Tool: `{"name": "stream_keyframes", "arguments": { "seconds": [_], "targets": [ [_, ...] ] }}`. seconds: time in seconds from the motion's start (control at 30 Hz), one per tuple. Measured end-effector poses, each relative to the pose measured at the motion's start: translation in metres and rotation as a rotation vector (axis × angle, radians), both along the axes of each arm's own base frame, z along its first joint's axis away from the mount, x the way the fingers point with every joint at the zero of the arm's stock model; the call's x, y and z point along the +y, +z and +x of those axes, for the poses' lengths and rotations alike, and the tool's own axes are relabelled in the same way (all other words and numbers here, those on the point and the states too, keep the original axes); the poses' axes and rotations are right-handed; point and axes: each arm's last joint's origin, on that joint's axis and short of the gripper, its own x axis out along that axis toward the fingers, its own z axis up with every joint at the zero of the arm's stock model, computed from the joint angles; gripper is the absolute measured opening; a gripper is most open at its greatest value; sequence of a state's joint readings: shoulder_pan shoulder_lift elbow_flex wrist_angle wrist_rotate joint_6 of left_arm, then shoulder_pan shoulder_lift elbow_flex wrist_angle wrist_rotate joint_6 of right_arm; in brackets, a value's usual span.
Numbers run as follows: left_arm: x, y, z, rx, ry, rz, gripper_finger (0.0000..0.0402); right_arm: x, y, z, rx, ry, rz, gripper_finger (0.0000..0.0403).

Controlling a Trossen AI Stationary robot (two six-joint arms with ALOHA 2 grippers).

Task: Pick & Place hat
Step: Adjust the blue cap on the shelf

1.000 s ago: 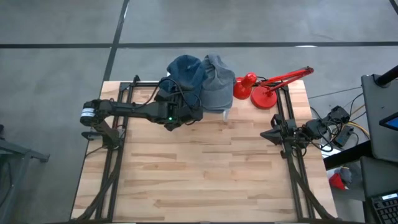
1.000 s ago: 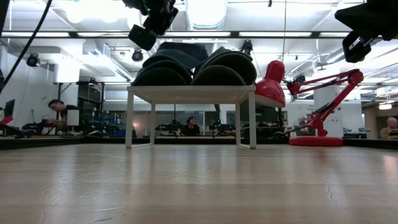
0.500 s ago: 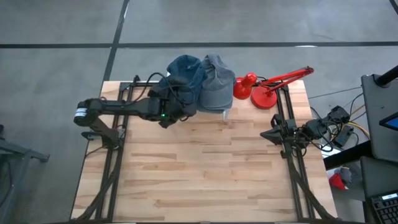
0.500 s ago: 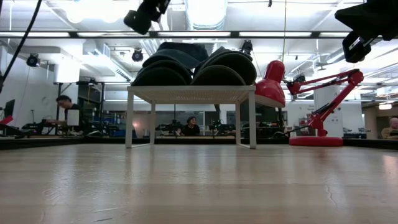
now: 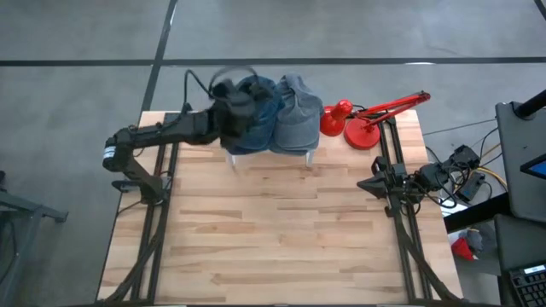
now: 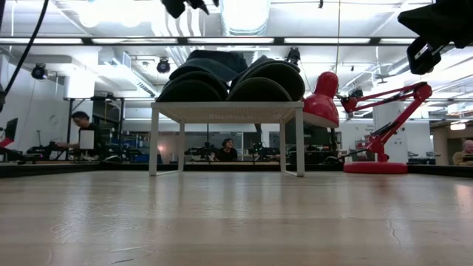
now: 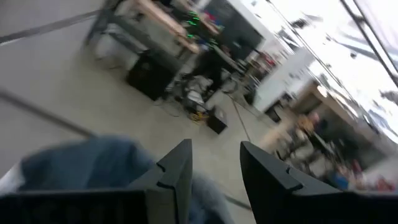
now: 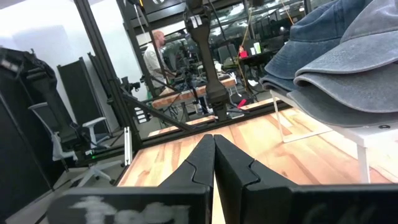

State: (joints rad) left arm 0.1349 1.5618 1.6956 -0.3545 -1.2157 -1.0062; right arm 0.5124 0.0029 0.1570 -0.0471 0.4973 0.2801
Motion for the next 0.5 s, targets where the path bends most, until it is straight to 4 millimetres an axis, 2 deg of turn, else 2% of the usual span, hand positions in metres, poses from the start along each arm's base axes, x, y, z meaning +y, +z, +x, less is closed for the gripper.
{"name": "stream_keyframes", "arguments": {
  "seconds": [0.07,0.17,0.5],
  "targets": [
    [0.013,0.008,0.0,0.05,-0.049,0.037,0.0126,0.0,0.0,0.0,0.0,0.0,0.0,0.0008],
    [0.032,0.01,-0.002,0.118,-0.121,0.059,0.0126,0.0,0.0,0.0,0.001,0.0,-0.001,0.0008],
    [0.079,-0.012,-0.013,0.272,-0.191,-0.028,0.0126,0.0,0.0,0.0,0.0,0.0,0.0,0.0008]
  ]
}}
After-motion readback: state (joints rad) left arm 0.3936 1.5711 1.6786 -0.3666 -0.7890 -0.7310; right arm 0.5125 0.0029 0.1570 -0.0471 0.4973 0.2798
